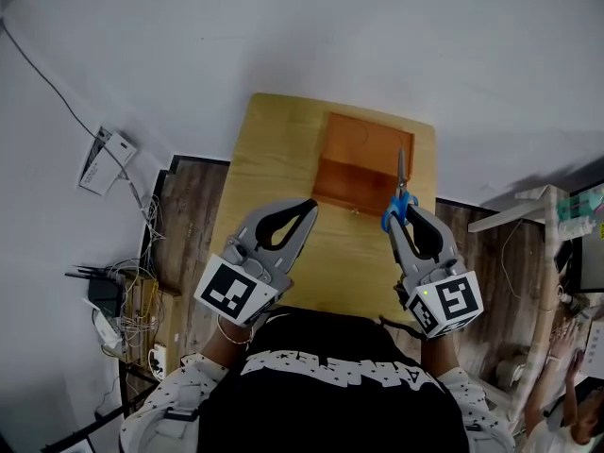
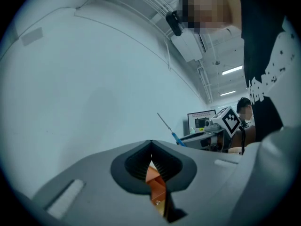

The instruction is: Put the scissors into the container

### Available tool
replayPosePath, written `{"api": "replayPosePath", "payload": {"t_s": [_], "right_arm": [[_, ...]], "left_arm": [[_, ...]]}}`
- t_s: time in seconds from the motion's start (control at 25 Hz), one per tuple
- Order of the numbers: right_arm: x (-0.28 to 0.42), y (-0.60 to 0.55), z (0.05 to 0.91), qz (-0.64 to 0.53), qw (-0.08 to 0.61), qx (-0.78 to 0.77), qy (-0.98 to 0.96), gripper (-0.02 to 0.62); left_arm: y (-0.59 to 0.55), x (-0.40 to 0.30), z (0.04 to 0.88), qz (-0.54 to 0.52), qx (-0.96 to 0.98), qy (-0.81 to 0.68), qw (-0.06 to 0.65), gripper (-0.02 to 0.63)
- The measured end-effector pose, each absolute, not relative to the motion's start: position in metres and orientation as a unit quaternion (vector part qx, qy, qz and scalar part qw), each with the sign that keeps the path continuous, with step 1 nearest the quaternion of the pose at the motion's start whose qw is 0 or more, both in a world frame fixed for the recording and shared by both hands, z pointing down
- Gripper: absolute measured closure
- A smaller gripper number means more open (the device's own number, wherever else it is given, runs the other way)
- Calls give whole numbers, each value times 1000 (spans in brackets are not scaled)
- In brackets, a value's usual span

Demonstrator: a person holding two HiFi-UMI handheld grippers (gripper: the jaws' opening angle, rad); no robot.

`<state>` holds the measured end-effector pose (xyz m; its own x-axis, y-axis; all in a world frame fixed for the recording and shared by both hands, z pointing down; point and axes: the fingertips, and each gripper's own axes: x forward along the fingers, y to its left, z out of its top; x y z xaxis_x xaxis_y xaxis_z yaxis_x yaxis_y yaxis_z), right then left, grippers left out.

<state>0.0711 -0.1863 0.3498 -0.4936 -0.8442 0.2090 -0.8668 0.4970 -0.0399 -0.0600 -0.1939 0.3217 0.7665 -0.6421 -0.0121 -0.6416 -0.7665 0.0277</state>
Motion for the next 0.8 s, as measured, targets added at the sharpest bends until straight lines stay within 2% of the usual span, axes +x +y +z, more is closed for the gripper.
{"api": "replayPosePath", "payload": {"t_s": [0.8], "right_arm": [[65,-195,355,68,96,549,-828,491]], "left_arm": [[-213,-55,338,-4,962,-270,36,604]]}}
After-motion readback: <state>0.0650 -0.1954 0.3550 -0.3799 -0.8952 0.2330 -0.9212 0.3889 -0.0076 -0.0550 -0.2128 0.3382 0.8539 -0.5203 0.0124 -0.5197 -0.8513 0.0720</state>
